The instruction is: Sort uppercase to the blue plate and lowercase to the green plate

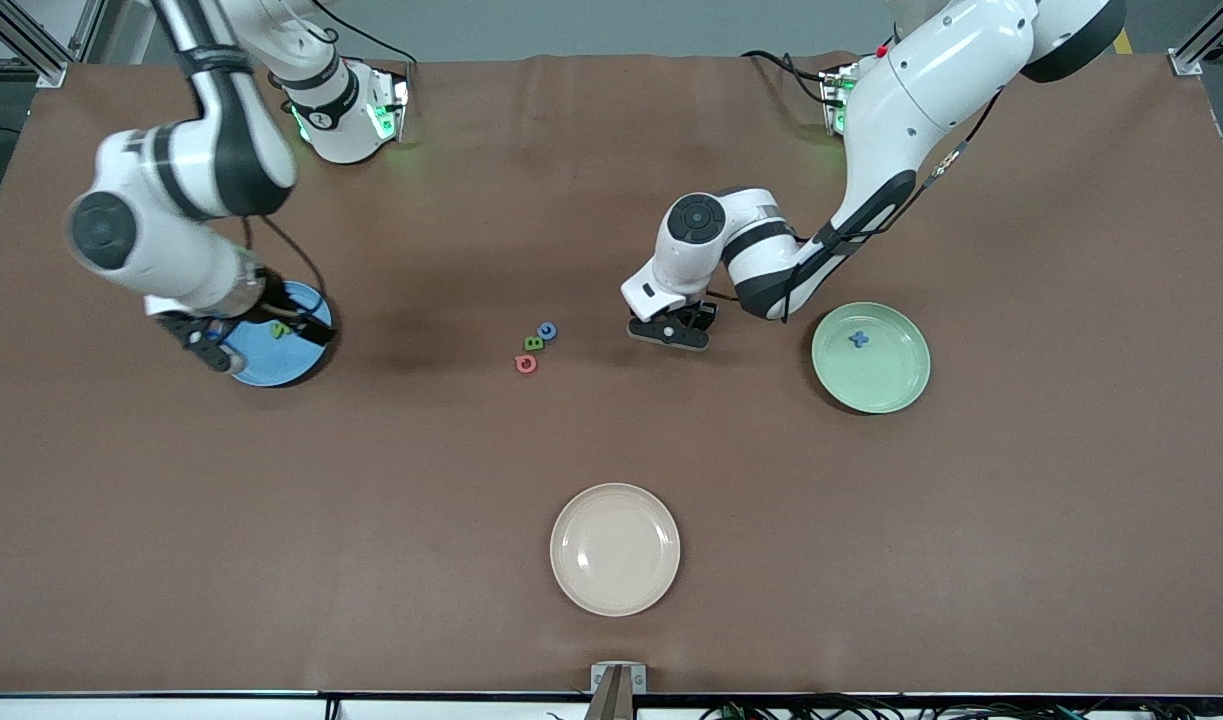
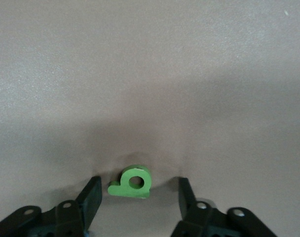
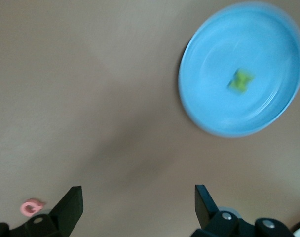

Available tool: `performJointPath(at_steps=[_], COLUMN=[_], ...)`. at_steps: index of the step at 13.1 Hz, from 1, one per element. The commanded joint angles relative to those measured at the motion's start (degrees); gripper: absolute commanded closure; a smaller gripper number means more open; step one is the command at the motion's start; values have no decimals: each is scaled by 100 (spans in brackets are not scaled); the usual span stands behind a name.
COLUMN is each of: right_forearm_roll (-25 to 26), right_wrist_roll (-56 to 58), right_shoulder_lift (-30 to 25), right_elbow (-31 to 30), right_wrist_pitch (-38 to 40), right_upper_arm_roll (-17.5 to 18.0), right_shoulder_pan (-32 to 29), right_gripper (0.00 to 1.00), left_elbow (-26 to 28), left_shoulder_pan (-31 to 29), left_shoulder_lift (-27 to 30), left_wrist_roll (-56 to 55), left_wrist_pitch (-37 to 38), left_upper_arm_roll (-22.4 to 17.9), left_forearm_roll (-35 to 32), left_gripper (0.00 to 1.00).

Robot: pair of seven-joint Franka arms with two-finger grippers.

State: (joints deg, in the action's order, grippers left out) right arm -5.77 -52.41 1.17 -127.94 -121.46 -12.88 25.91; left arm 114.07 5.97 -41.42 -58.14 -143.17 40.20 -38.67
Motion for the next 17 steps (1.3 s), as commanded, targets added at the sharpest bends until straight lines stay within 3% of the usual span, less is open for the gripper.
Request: performJointPath(at_steps=[1, 5, 8, 12, 14, 17], right_forearm_roll=[-3, 5, 58, 67, 67, 50], right_wrist_roll=[-1531, -2920, -3791, -4619, -4918, -4946], right_shoulder_lift=[-170, 146, 768, 1700, 2184, 2606], right_elbow=[-284, -275, -266, 48, 461, 971], right_wrist_pitch=[-552, -958, -1624, -2347, -2339, -2287], right_upper_arm_roll=[-48, -48, -56, -56, -56, -48], right_shoulder_pan=[755, 1581, 2152, 2646, 2761, 2823], right_gripper=[0, 0, 0, 0, 0, 0], left_elbow=[-87, -70, -78, -87, -96, -78], left_shoulder_pan=[54, 45, 18, -209, -778, -2147], left_shoulder_lift=[-50, -42, -15, 370, 529, 530], left_wrist_roll=[-127, -136, -136, -48, 65, 460], left_wrist_pitch=[35, 44, 218, 562, 711, 1176], left_upper_arm_roll=[-21, -21, -21, 57, 503, 1461], left_forearm_roll=[-105, -105, -114, -9, 53, 53], left_gripper=[45, 63, 77, 78, 78, 78])
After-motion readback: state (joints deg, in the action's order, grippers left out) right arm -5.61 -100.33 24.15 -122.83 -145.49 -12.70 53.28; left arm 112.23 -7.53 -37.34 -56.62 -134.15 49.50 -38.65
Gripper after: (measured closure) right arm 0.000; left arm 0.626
